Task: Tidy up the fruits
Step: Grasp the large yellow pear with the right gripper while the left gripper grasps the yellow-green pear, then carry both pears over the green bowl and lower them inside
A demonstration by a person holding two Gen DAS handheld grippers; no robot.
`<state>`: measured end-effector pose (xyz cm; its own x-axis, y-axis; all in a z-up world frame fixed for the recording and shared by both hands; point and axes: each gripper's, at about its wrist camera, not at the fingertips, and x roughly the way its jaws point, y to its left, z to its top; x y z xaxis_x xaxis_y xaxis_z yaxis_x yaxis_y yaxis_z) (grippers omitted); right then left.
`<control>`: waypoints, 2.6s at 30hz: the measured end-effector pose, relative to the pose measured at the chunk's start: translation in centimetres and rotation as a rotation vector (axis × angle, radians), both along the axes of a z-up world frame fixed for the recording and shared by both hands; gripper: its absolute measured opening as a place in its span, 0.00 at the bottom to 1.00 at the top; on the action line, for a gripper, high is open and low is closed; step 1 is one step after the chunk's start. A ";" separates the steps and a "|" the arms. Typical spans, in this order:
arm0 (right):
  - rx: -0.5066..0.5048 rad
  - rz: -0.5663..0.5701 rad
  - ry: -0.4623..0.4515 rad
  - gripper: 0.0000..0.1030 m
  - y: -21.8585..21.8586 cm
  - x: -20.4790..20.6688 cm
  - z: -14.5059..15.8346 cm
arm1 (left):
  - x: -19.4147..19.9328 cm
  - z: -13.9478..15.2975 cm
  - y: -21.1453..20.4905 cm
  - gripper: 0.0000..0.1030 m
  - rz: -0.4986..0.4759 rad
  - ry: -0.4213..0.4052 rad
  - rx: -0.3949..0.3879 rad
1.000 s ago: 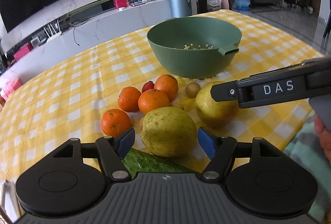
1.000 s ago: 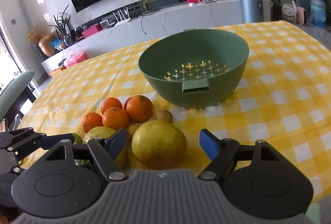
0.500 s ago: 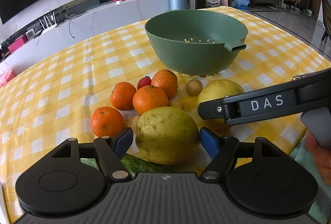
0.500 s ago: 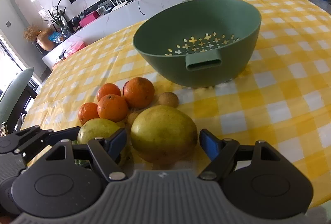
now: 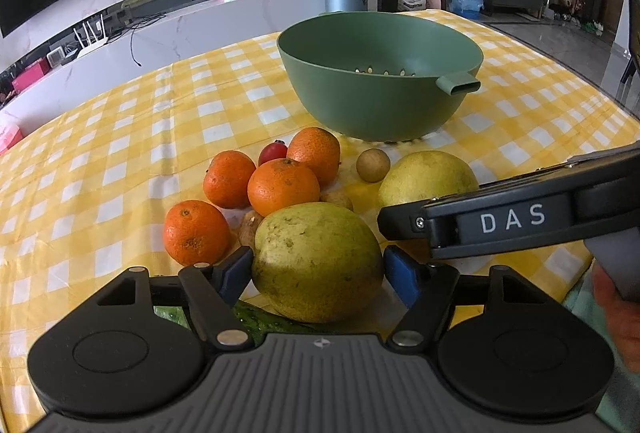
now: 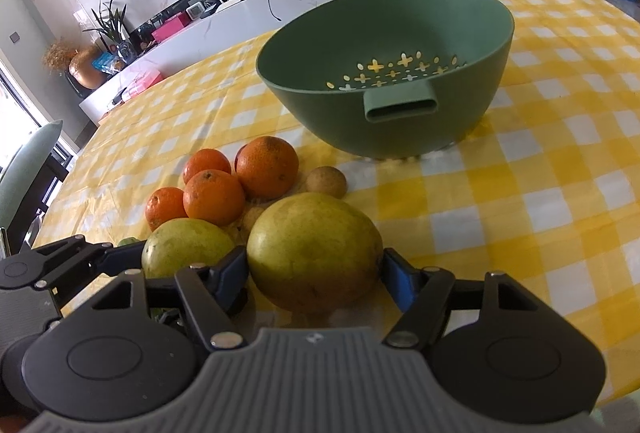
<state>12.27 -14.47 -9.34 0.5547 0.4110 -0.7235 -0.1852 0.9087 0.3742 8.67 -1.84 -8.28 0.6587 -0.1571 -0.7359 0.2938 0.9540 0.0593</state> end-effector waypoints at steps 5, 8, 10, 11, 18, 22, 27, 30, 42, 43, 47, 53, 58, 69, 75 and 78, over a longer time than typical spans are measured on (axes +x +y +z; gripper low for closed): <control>-0.005 0.004 -0.007 0.66 0.0 -0.2 -0.1 | 0.0 -0.2 0.3 0.79 0.011 -0.005 -0.024; -0.005 0.002 -0.007 0.66 0.0 -0.2 -0.1 | -0.1 -0.2 0.4 0.79 0.015 -0.004 -0.029; -0.002 -0.006 -0.008 0.66 -0.1 -0.3 0.0 | -0.2 -0.1 0.5 0.79 0.022 -0.004 -0.029; 0.003 -0.010 -0.010 0.66 -0.3 -0.4 0.0 | -0.3 -0.1 0.5 0.79 0.027 -0.004 -0.036; 0.030 -0.029 -0.070 0.66 -0.9 -1.3 1.1 | -1.2 1.3 1.0 0.79 0.046 -0.055 -0.073; 0.059 -0.050 -0.116 0.66 -1.7 -2.0 1.8 | -1.7 2.3 1.5 0.79 0.071 -0.062 -0.107; 0.075 -0.053 -0.179 0.66 -2.6 -3.1 3.1 | -2.4 4.0 1.8 0.79 0.092 -0.086 -0.145; 0.051 -0.044 -0.219 0.66 -2.7 -3.5 3.8 | -2.6 5.0 1.9 0.79 0.092 -0.097 -0.170; -0.073 -0.033 -0.362 0.66 -4.7 -2.0 7.6 | 0.5 8.1 1.6 0.79 0.097 -0.095 -0.230; -0.085 -0.034 -0.373 0.66 -4.8 -1.5 7.9 | 0.9 8.4 1.5 0.79 0.097 -0.098 -0.234; -0.128 -0.029 -0.403 0.66 -5.0 0.5 8.5 | 2.8 9.4 1.1 0.79 0.101 -0.091 -0.268; -0.181 -0.013 -0.392 0.66 -4.7 4.6 8.1 | 5.8 10.2 0.2 0.79 0.104 -0.085 -0.285; -0.232 0.018 -0.354 0.66 -4.5 8.0 6.8 | 8.9 9.8 -0.6 0.79 0.104 -0.040 -0.296; -0.310 0.075 -0.276 0.66 -3.8 13.3 3.8 | 13.6 7.2 -3.5 0.79 0.057 0.052 -0.175; -0.315 0.118 -0.197 0.66 -3.5 15.3 2.1 | 14.9 6.2 -4.2 0.79 0.037 0.097 -0.123; -0.340 0.143 -0.184 0.66 -3.0 15.7 1.8 | 15.3 5.9 -4.6 0.79 0.022 0.104 -0.085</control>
